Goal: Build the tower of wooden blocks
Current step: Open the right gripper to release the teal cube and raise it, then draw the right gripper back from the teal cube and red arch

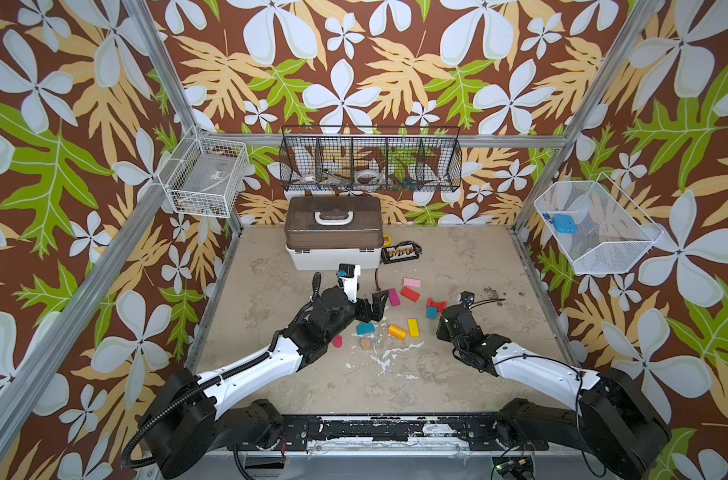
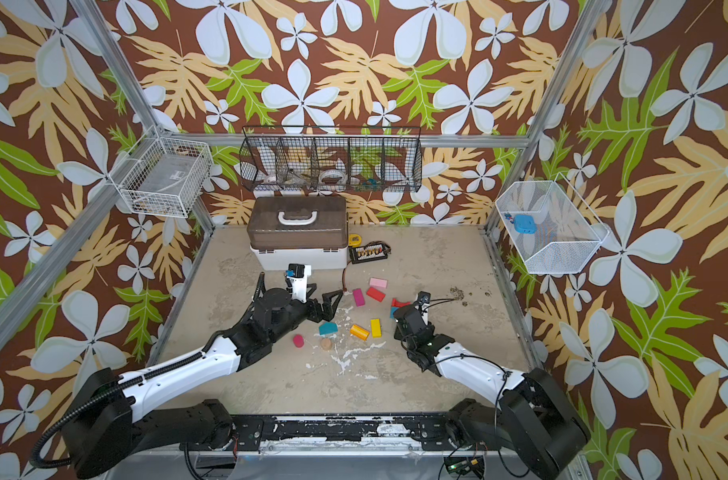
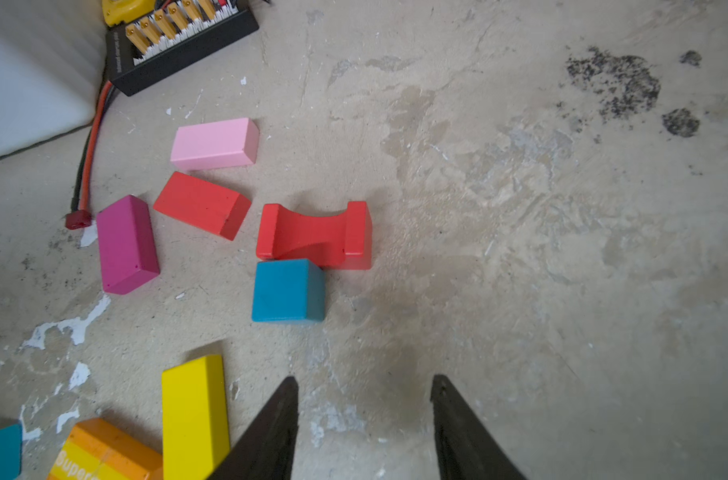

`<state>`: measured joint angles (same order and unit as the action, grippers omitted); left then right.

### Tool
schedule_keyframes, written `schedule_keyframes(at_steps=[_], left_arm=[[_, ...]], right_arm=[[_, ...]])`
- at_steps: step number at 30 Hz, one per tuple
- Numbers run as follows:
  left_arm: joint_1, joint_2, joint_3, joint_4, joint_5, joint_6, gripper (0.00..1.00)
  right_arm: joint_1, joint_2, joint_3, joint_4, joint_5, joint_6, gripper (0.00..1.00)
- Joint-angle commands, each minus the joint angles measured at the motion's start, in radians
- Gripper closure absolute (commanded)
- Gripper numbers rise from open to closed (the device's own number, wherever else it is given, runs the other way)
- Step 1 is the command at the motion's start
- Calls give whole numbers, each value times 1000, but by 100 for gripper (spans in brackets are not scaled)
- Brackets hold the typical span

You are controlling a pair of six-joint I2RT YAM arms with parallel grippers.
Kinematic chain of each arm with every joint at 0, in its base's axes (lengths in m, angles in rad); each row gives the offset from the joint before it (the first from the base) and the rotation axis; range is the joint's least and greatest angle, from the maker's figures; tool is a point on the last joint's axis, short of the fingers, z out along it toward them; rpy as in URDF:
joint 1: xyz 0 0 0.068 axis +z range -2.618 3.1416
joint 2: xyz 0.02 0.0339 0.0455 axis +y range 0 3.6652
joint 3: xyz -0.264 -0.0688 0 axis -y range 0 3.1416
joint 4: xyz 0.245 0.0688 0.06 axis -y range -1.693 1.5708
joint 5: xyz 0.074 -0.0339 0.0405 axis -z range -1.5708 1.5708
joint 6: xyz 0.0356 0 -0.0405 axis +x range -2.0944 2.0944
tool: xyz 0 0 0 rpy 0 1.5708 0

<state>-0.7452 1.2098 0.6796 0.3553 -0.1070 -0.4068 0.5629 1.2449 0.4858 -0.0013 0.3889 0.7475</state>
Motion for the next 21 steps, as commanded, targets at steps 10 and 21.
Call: schedule_keyframes(at_steps=[10,21], left_arm=[[0,-1,0,7,-7,5,0],[0,-1,1,7,-5,3,0]], right_arm=[[-2,224,84,108,-90,-11,51],[-3,256,106,103,-72,-17,52]])
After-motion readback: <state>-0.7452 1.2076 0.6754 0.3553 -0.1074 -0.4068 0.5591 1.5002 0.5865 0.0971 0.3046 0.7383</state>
